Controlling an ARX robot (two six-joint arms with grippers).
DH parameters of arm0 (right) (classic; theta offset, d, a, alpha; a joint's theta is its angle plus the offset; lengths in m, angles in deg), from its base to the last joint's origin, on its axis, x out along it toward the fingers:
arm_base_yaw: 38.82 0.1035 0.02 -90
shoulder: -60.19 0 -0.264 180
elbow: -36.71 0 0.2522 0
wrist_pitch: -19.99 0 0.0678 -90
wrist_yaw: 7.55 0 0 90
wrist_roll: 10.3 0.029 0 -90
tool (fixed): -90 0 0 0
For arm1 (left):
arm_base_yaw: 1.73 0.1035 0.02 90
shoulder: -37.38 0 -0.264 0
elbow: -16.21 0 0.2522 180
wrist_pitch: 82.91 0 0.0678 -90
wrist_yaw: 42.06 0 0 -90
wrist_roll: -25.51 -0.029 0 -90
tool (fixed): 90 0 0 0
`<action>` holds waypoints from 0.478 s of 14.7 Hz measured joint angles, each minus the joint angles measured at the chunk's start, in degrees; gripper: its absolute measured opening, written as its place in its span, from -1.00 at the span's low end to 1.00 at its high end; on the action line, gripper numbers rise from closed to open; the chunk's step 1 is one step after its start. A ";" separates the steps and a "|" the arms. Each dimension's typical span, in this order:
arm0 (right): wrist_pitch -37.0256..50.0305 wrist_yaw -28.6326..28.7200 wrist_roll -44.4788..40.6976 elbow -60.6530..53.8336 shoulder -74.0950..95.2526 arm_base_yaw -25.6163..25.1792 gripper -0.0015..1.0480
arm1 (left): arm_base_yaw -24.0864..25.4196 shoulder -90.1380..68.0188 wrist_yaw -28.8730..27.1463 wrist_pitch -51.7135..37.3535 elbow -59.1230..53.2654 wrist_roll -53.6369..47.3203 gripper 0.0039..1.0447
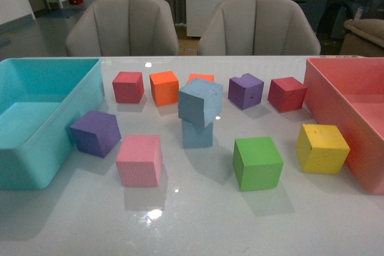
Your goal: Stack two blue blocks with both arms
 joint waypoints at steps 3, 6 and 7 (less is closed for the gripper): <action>0.04 0.02 -0.02 0.00 0.00 0.00 0.87 | 8.66 16.68 -3.65 -9.27 -22.34 3.04 -0.24; 0.02 0.00 0.00 0.02 0.00 0.00 0.87 | 12.70 23.82 2.62 -11.65 -36.11 3.30 -0.98; 0.04 0.00 0.00 0.00 0.00 0.00 0.87 | 15.65 29.53 4.87 -12.39 -41.05 3.26 -0.97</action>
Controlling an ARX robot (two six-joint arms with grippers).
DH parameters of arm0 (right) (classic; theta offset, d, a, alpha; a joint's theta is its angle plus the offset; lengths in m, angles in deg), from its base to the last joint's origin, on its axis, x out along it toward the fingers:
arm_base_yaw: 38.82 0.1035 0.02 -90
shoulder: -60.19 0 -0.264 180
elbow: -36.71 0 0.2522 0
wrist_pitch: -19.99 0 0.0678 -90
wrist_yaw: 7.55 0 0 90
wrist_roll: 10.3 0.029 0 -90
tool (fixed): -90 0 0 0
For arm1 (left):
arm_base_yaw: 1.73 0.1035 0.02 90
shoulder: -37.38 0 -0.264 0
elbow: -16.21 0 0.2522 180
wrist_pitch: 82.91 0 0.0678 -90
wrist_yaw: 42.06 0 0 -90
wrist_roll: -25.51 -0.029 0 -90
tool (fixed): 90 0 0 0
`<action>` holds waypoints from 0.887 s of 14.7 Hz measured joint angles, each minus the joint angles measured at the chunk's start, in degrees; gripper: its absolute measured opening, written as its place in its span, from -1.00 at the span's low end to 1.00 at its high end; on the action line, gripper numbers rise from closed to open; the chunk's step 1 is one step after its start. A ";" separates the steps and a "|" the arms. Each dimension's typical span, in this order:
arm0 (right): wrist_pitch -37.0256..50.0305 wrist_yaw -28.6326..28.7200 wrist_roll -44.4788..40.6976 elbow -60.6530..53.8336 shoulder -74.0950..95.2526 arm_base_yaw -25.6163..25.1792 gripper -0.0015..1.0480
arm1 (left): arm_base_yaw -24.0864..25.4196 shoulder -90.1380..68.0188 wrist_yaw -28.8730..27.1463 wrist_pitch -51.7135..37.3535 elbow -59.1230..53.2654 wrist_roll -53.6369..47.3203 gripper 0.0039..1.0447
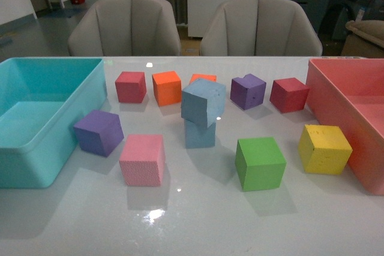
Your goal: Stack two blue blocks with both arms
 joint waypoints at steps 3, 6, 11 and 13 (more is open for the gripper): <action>0.00 0.00 0.00 0.00 0.00 0.00 0.87 | 3.82 9.66 4.31 2.62 -7.63 0.00 -0.97; 0.00 0.00 0.00 0.00 0.00 0.00 0.87 | 9.51 16.50 10.03 6.69 -11.15 0.00 -0.97; 0.00 0.02 0.00 0.00 0.00 0.00 0.87 | 9.64 22.05 10.38 10.58 -13.00 0.04 -0.97; 0.00 0.00 0.00 0.00 0.00 0.00 0.87 | 9.68 23.78 10.40 11.87 -13.49 0.04 -0.97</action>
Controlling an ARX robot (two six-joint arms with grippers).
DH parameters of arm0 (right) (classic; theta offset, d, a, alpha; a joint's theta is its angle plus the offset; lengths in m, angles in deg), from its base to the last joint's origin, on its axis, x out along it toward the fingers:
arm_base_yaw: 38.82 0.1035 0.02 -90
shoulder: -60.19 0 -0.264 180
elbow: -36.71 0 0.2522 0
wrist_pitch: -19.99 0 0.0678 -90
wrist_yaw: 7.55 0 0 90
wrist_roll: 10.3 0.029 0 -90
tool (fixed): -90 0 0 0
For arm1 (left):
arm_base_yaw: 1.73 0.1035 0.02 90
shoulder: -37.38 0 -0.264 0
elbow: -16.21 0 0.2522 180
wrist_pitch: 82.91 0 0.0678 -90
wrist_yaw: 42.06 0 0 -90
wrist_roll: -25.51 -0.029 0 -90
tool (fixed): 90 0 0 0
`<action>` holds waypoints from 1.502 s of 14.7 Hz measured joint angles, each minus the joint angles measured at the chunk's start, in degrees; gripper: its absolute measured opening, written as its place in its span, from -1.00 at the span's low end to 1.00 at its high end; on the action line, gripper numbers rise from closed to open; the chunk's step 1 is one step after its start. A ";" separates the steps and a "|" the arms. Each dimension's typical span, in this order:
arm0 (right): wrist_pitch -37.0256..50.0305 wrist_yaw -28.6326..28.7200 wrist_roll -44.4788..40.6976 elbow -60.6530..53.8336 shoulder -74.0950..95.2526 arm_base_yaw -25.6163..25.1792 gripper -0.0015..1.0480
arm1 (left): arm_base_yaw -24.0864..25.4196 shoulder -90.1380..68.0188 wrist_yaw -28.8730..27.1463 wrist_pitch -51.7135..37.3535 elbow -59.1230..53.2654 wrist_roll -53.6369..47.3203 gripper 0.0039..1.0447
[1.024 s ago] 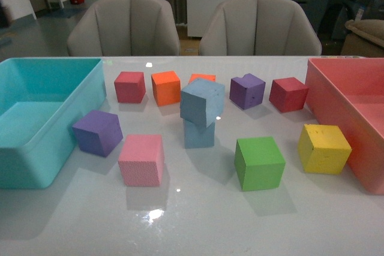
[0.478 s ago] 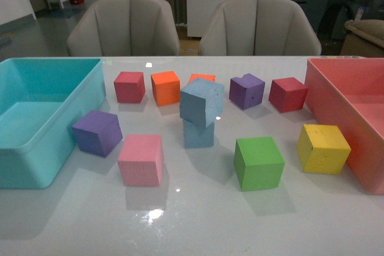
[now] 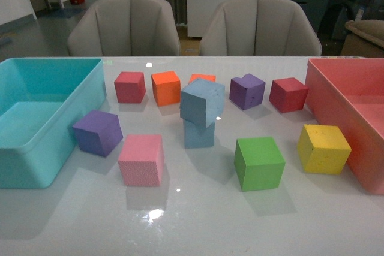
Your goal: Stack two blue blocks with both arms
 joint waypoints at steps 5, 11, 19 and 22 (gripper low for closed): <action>-0.02 0.00 0.00 0.00 0.00 0.00 0.87 | 0.00 9.25 0.00 5.55 -2.23 0.00 -0.97; 0.00 0.00 0.00 0.00 0.00 0.00 0.87 | 0.00 19.06 -0.02 15.58 -2.23 -0.02 -0.97; 0.07 0.00 0.00 0.00 0.00 0.00 0.87 | 0.00 33.05 0.02 30.67 -2.21 -0.02 -0.97; -0.02 0.02 0.00 0.02 0.00 0.00 0.87 | 0.00 33.05 -0.02 30.18 -2.21 -0.02 -0.97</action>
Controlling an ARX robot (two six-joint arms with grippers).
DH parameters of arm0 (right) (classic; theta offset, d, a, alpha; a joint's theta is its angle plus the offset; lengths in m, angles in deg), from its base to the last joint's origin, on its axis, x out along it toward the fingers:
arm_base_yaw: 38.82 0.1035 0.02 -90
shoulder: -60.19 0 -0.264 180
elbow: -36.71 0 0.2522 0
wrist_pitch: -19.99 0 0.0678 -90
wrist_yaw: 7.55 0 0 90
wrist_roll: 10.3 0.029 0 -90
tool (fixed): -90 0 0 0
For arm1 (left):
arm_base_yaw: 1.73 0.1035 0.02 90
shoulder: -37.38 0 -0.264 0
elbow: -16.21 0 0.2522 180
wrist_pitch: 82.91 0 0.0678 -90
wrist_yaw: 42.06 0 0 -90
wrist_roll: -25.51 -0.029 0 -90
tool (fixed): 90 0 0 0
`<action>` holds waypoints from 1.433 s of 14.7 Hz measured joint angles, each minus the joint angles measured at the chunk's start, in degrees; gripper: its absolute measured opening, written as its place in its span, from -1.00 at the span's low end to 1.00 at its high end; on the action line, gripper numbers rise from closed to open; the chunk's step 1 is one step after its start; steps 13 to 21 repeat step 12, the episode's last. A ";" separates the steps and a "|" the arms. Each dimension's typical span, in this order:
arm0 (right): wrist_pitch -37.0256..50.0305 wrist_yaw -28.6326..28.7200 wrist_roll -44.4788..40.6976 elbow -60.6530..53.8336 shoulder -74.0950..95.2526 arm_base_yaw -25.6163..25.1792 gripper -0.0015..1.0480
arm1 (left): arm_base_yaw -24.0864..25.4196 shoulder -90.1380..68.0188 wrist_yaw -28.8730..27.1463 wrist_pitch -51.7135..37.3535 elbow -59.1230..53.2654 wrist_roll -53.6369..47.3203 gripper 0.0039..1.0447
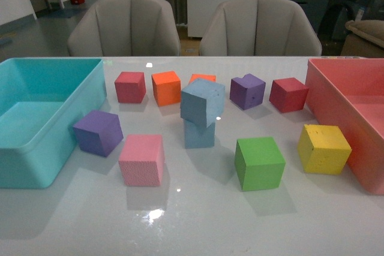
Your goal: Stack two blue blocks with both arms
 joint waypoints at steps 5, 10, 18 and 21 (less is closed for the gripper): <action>0.02 0.00 0.00 0.00 0.00 0.00 0.87 | 0.00 0.00 0.02 0.02 0.00 0.09 0.15; 0.02 -0.02 0.00 0.00 0.00 0.00 0.87 | 0.00 0.00 0.02 0.02 0.00 0.04 0.88; 0.02 -0.02 0.00 0.00 0.00 0.00 0.87 | 0.00 0.00 0.02 0.02 0.00 0.04 0.88; 0.02 -0.02 0.00 0.00 0.00 0.00 0.87 | 0.00 0.00 0.02 0.02 0.00 0.04 0.88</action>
